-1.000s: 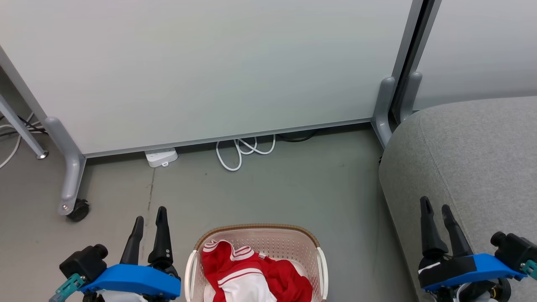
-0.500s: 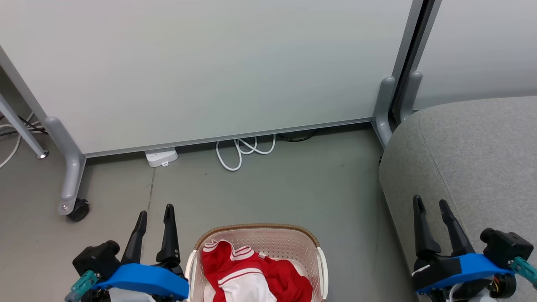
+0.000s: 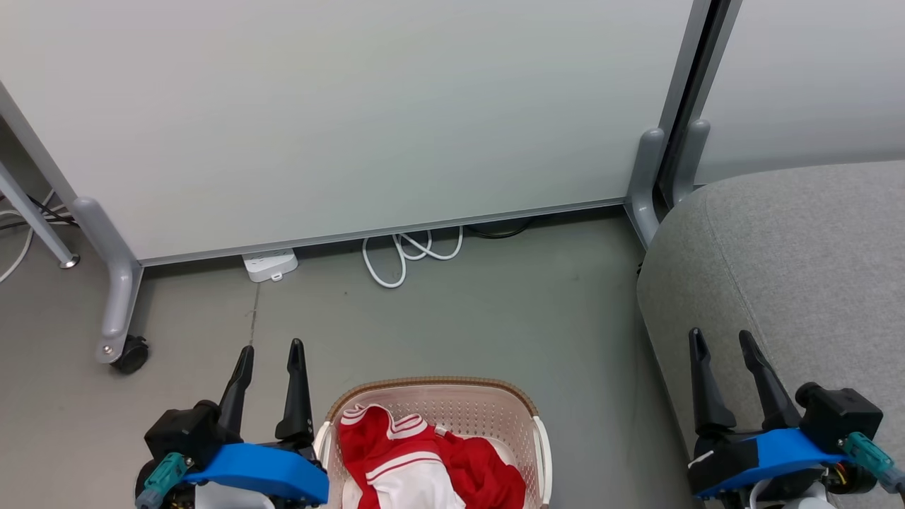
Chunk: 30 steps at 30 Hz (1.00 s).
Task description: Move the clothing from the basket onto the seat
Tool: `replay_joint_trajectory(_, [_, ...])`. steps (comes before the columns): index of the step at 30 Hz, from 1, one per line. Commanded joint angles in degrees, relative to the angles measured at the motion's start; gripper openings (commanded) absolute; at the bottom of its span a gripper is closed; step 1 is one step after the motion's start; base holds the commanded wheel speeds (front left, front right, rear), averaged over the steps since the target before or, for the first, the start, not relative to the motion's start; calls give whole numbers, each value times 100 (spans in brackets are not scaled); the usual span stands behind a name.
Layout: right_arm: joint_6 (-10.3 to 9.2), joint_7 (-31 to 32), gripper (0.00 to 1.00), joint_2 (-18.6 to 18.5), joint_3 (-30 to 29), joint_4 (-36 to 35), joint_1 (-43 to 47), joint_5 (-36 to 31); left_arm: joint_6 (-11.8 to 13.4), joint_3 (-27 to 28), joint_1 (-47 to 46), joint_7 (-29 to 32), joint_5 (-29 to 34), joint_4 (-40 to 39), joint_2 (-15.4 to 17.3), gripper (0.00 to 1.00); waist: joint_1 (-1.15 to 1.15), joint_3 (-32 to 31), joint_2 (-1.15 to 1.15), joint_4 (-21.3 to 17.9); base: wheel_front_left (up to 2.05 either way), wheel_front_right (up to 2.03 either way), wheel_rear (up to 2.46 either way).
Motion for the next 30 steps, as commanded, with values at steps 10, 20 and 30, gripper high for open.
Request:
replay_joint_trajectory(10, [-1, -150, 100, -33, -15, -77, -32, -544, 88, -91, -95, -157, 394, 29, 42, 100, 0, 9, 0, -24, 0, 0, 0])
replay_joint_trajectory(20, [-1, -255, 100, -36, 10, -92, -21, -992, 193, -164, -76, -271, 720, 73, 49, 100, 0, 23, 0, -78, 0, 0, 0])
replay_joint_trajectory(30, [-1, -344, 100, -38, 2, -124, -21, -1425, 275, -251, -103, -369, 1052, 84, 52, 100, 0, 34, 0, -99, 0, 0, 0])
